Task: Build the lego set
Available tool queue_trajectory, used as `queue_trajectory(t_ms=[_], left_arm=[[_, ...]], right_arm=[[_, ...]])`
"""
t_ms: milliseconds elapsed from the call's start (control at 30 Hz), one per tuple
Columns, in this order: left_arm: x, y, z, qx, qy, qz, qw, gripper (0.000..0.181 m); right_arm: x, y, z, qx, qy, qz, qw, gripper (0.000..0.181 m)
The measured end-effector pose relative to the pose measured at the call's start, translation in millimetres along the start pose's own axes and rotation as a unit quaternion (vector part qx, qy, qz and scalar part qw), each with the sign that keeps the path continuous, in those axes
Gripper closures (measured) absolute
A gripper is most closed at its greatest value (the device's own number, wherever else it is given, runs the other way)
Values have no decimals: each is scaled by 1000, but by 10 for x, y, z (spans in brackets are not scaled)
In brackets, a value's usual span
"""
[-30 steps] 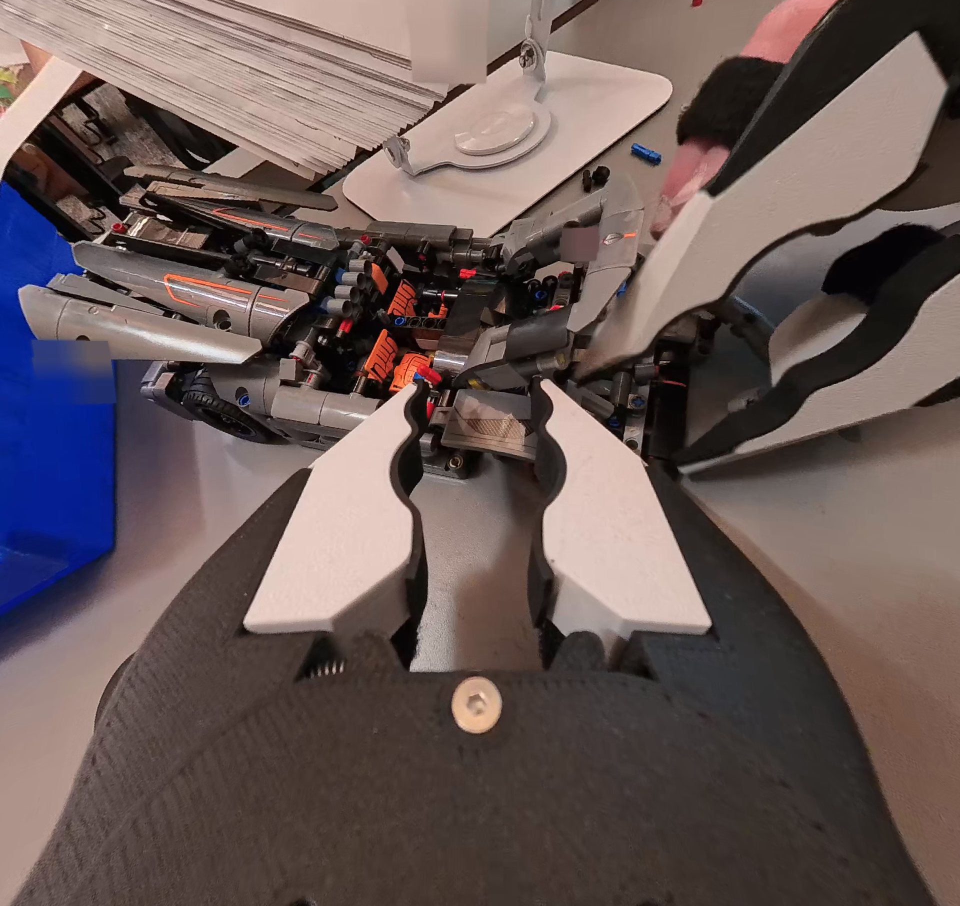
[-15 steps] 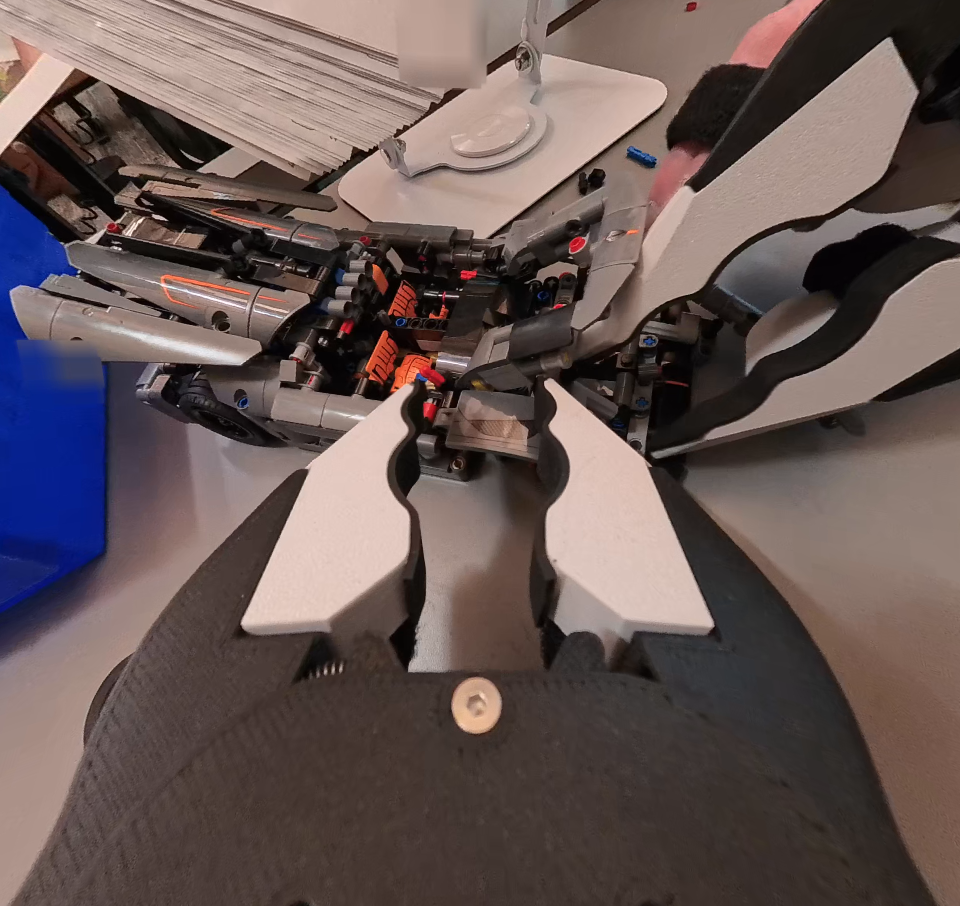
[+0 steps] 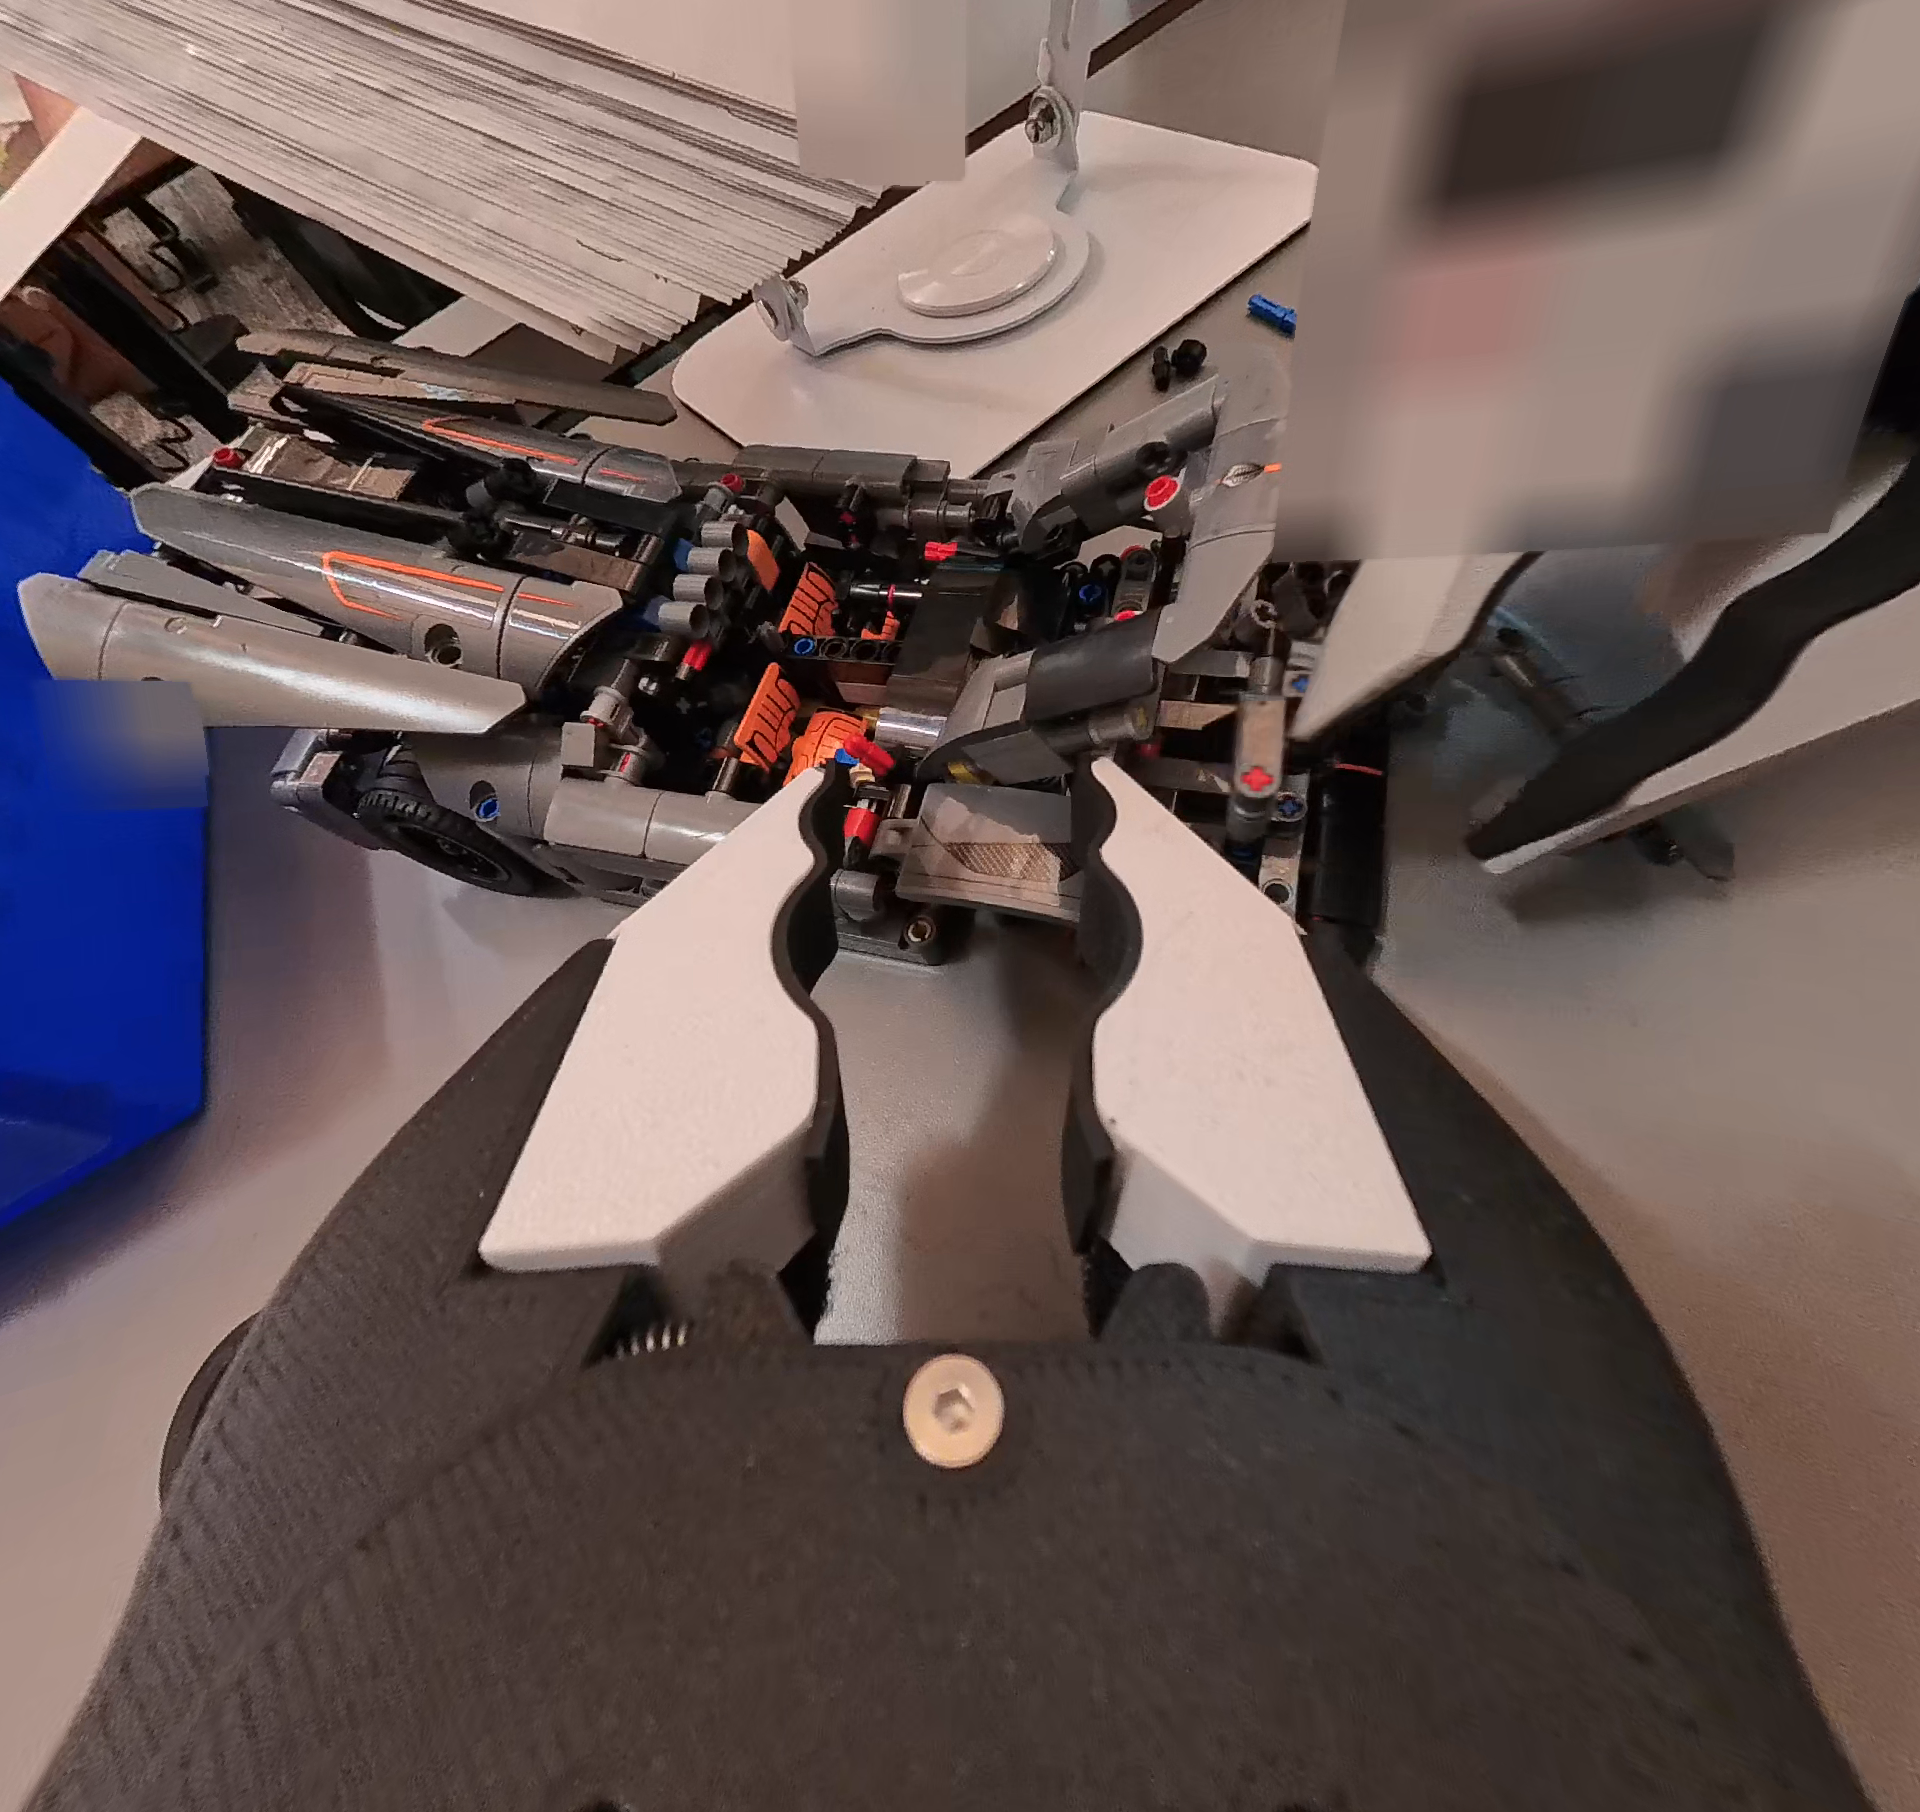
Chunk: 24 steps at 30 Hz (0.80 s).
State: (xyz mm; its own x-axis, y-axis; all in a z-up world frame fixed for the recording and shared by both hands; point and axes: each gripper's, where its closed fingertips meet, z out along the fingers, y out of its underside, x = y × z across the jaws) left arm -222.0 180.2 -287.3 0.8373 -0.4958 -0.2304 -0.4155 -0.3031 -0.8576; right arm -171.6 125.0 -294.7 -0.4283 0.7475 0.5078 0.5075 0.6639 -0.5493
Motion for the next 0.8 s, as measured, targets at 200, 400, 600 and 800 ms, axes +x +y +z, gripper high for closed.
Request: queue_trajectory(t_ms=[200, 400, 600, 800], left_arm=[[-14, 10, -6, -1, -1, -1, 1000, 141], [-21, 14, -11, -1, -1, -2, 1000, 141], [-16, 15, -15, 1, 3, -2, 1000, 142], [-23, 20, -14, 5, 8, -10, 1000, 141]], right_arm=[[-111, -19, -30, 18, -45, 15, 999, 156], [-43, -26, -27, 31, -35, 33, 998, 157], [70, 35, -74, 53, -19, 56, 997, 145], [-64, 74, 64, 35, -27, 41, 998, 130]])
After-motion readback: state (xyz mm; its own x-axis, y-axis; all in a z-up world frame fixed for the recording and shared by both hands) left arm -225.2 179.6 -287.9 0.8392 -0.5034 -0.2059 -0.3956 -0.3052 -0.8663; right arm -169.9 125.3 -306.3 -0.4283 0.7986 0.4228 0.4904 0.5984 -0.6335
